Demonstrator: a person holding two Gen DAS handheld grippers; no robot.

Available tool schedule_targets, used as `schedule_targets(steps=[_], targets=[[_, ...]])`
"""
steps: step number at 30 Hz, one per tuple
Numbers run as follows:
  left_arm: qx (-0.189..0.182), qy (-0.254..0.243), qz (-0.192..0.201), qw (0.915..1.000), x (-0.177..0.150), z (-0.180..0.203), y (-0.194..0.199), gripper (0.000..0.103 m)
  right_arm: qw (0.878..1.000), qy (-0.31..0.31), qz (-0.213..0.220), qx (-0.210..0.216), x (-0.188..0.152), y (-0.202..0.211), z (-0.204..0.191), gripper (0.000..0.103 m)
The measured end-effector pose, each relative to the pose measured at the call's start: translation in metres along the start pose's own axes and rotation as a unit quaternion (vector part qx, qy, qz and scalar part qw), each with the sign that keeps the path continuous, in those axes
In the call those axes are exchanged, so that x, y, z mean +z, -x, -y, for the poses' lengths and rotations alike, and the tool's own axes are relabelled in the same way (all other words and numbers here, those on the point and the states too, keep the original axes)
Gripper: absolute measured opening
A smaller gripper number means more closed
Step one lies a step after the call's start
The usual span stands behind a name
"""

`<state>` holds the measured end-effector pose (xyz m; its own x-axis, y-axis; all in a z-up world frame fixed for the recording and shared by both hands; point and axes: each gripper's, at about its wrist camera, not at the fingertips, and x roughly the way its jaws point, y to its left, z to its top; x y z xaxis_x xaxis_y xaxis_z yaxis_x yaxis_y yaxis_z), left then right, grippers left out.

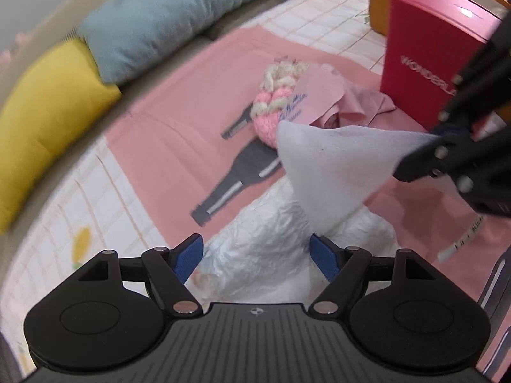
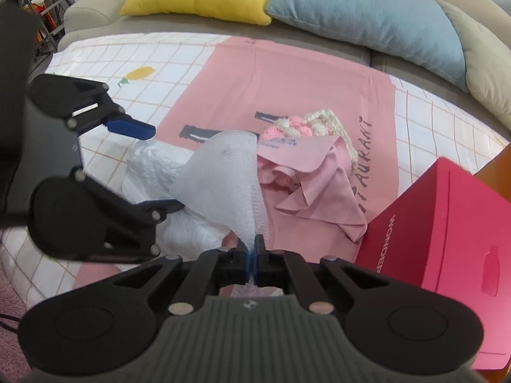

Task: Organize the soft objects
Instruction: 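Grasp the white crumpled cloth with the left gripper, then carry the mesh bag and white cloth over the white box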

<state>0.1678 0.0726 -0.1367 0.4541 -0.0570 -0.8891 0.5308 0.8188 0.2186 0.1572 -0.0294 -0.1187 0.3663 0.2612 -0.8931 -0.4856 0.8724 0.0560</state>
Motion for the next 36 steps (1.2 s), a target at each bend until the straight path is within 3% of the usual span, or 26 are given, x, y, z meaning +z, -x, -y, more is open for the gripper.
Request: schedule_targets(steps=[4,8,15,21,25,36], targets=[[-0.039,0.068,-0.016,0.9968,0.000,-0.019,-0.008,0.091,1.000,-0.005,-0.005,0.002,0.000,-0.005,0.002,0.000],[-0.059,0.116,-0.015,0.9913,-0.005,-0.024,-0.009,0.083,1.000,-0.006,-0.008,0.006,-0.002,-0.007,0.002,0.000],[-0.029,0.181,-0.007,0.9829,-0.015,-0.009,0.002,0.053,1.000,0.002,-0.013,0.016,-0.013,-0.010,-0.003,0.000],[-0.008,0.241,-0.003,0.9706,-0.023,0.003,0.015,0.028,1.000,0.005,-0.014,0.024,-0.021,-0.005,-0.006,0.000],[-0.016,0.282,0.005,0.9593,-0.031,0.010,0.027,0.023,1.000,0.009,-0.011,0.027,-0.028,0.003,-0.006,0.000],[-0.017,0.363,0.040,0.9308,-0.051,0.036,0.095,0.022,0.999,0.009,0.034,0.021,-0.053,0.055,0.002,0.000]])
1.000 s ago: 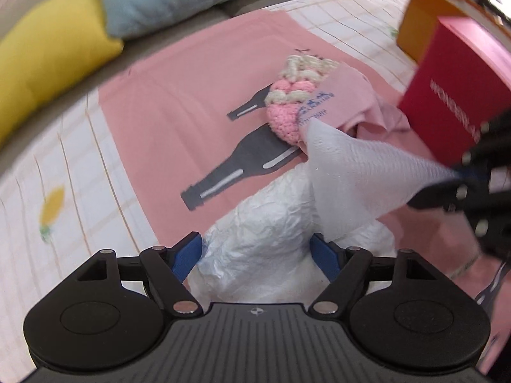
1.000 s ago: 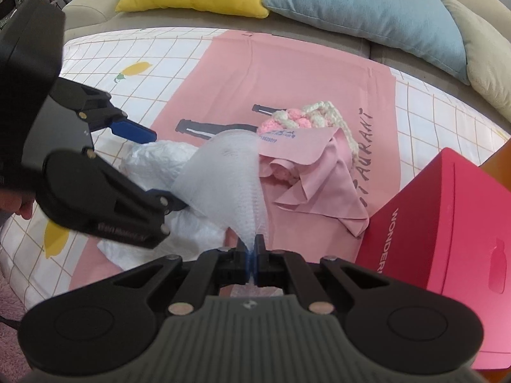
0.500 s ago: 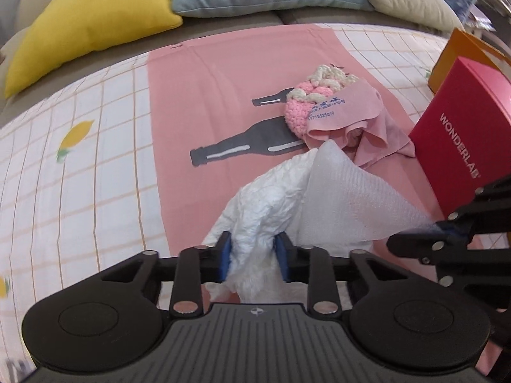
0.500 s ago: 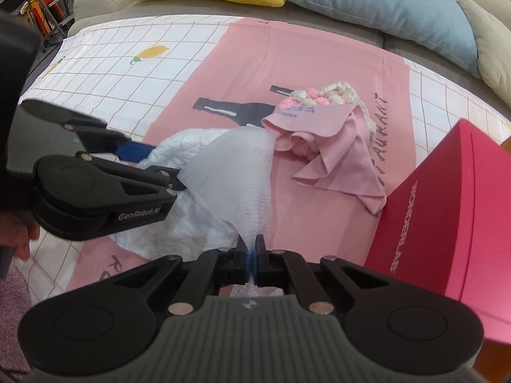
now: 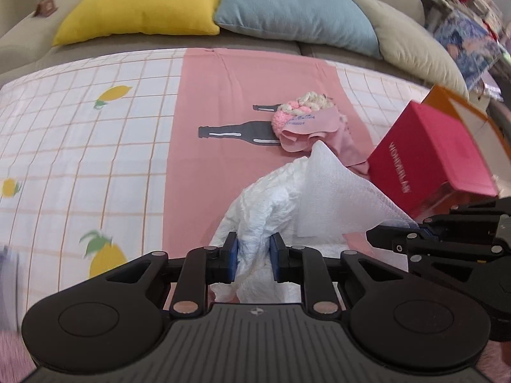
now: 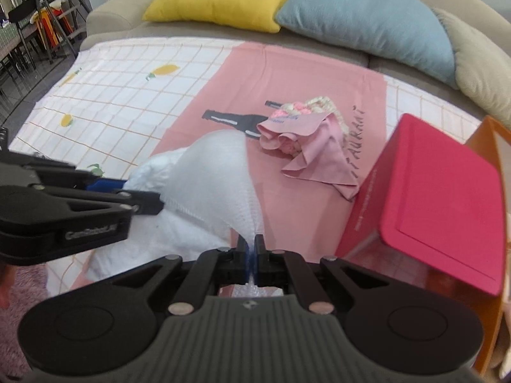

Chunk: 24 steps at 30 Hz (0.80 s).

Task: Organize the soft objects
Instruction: 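Carry the mesh bag and white cloth over the white box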

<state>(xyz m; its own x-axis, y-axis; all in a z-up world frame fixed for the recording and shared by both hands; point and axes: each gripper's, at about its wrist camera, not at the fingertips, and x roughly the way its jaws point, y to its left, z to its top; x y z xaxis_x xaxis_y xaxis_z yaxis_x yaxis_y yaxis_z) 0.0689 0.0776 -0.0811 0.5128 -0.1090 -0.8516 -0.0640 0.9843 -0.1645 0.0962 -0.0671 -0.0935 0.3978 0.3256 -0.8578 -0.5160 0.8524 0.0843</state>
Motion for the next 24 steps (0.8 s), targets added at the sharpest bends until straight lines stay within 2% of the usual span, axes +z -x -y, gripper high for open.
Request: schedule_targets(steps=[6,14,18,24], targets=[[-0.012,0.005,0.037,0.9992,-0.009,0.018,0.036,0.022,0.999,-0.028,0.028,-0.004,-0.013,0.038,0.016,0.000],[-0.022,0.023,0.064,0.9974,-0.012,0.034,0.066,0.023,0.995,-0.074,0.065,-0.022,-0.037,0.090,0.045,0.000],[-0.047,0.035,0.077,0.9953,-0.005,0.042,0.077,0.023,0.989,-0.123,0.080,-0.021,-0.046,0.112,0.069,0.000],[-0.082,0.025,0.112,0.9900,0.015,0.068,0.094,0.023,0.979,-0.164,0.116,-0.042,-0.050,0.144,0.103,0.000]])
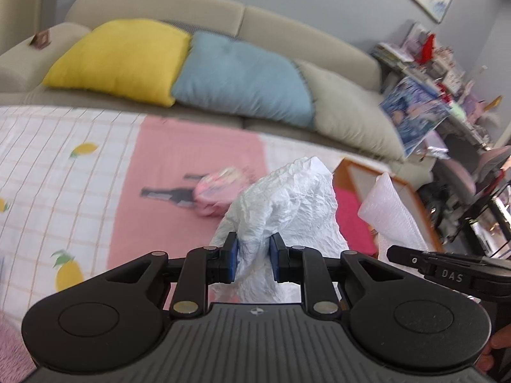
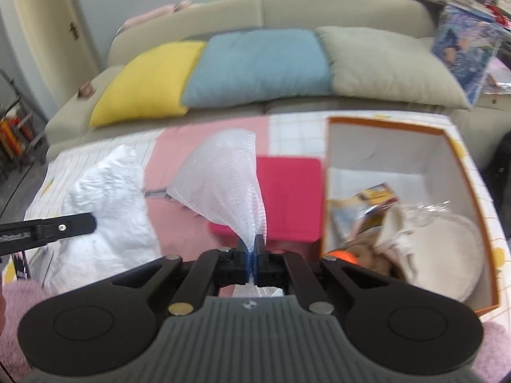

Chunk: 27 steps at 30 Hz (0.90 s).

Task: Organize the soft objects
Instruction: 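Carry the mesh bag and white cloth over the white box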

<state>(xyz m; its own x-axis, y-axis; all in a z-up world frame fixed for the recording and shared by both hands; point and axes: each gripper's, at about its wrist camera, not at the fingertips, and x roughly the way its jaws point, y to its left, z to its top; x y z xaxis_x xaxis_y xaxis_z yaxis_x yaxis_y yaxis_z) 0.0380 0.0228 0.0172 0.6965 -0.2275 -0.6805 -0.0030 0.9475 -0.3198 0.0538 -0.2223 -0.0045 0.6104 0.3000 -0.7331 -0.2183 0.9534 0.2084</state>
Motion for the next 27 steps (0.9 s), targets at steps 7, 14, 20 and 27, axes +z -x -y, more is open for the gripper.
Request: schedule_targets(steps=[7,14,20,27], targets=[[-0.047,-0.024,0.009,0.9986,0.027,0.046,-0.016,0.023,0.998,-0.030,0.043,-0.037,0.017,0.024,0.047,0.000],[-0.096,-0.079,0.005,0.9923,0.043,0.110,-0.042,0.023,0.995,-0.033,0.057,-0.076,0.026,0.035,0.096,0.000],[-0.101,-0.136,-0.009,0.9854,0.057,0.162,-0.081,0.023,0.993,-0.064,0.055,-0.086,0.037,0.033,0.143,0.000],[-0.083,-0.227,-0.027,0.9699,0.055,0.215,-0.127,0.023,0.991,-0.085,0.025,-0.097,0.040,-0.001,0.183,0.000]])
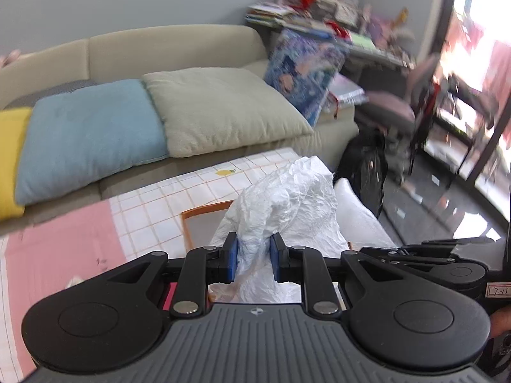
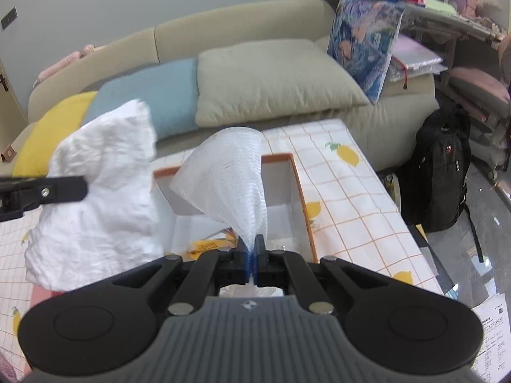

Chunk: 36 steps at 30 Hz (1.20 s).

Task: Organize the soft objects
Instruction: 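Carry the mesh bag and white cloth over the white box, then open both grippers to drop the mesh bag and cloth into the box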

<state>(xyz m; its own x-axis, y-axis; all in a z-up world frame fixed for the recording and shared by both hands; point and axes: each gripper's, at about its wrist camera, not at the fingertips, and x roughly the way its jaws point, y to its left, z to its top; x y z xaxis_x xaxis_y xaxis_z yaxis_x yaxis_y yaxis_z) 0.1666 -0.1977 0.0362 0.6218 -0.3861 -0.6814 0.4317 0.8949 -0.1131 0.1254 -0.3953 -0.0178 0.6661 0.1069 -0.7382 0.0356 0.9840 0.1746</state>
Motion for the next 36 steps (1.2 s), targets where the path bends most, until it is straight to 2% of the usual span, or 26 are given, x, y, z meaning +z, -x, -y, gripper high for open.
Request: schedule_targets(steps=[6,11,15,21,25,27,28,29,31,36], targets=[[0.054,-0.069,-0.038,0.9954,0.000,0.020,-0.041,0.023,1.000,0.018,-0.025,0.006,0.002,-0.041,-0.002,0.000],[0.085,-0.082,-0.075,0.9902,0.000,0.020,-0.071,0.023,0.996,0.071,-0.048,0.002,0.010,-0.078,-0.012,0.000],[0.101,-0.087,-0.097,0.9863,-0.006,0.016,-0.087,0.023,0.994,0.077,-0.079,0.012,0.014,-0.103,-0.011,0.000],[0.087,-0.097,-0.125,0.9835,-0.013,0.017,-0.101,0.029,0.988,0.112,-0.101,-0.009,0.012,-0.123,-0.017,0.003],[0.078,-0.083,-0.138,0.9838,-0.018,0.009,-0.106,0.034,0.984,0.145,-0.105,-0.018,0.006,-0.123,-0.024,0.007],[0.071,-0.073,-0.135,0.9856,-0.018,0.005,-0.105,0.035,0.982,0.152,-0.108,-0.015,0.003,-0.123,-0.024,0.016],[0.067,-0.069,-0.135,0.9861,-0.018,0.004,-0.105,0.039,0.982,0.153,-0.107,-0.015,0.001,-0.122,-0.024,0.027],[0.063,-0.069,-0.134,0.9866,-0.018,0.003,-0.104,0.041,0.982,0.156,-0.104,-0.017,-0.001,-0.122,-0.024,0.032],[0.058,-0.070,-0.129,0.9874,-0.017,0.001,-0.101,0.048,0.981,0.165,-0.096,-0.022,-0.004,-0.118,-0.025,0.033],[0.047,-0.057,-0.109,0.9912,-0.011,-0.002,-0.086,0.048,0.980,0.181,-0.077,-0.030,-0.001,-0.100,-0.029,0.039]])
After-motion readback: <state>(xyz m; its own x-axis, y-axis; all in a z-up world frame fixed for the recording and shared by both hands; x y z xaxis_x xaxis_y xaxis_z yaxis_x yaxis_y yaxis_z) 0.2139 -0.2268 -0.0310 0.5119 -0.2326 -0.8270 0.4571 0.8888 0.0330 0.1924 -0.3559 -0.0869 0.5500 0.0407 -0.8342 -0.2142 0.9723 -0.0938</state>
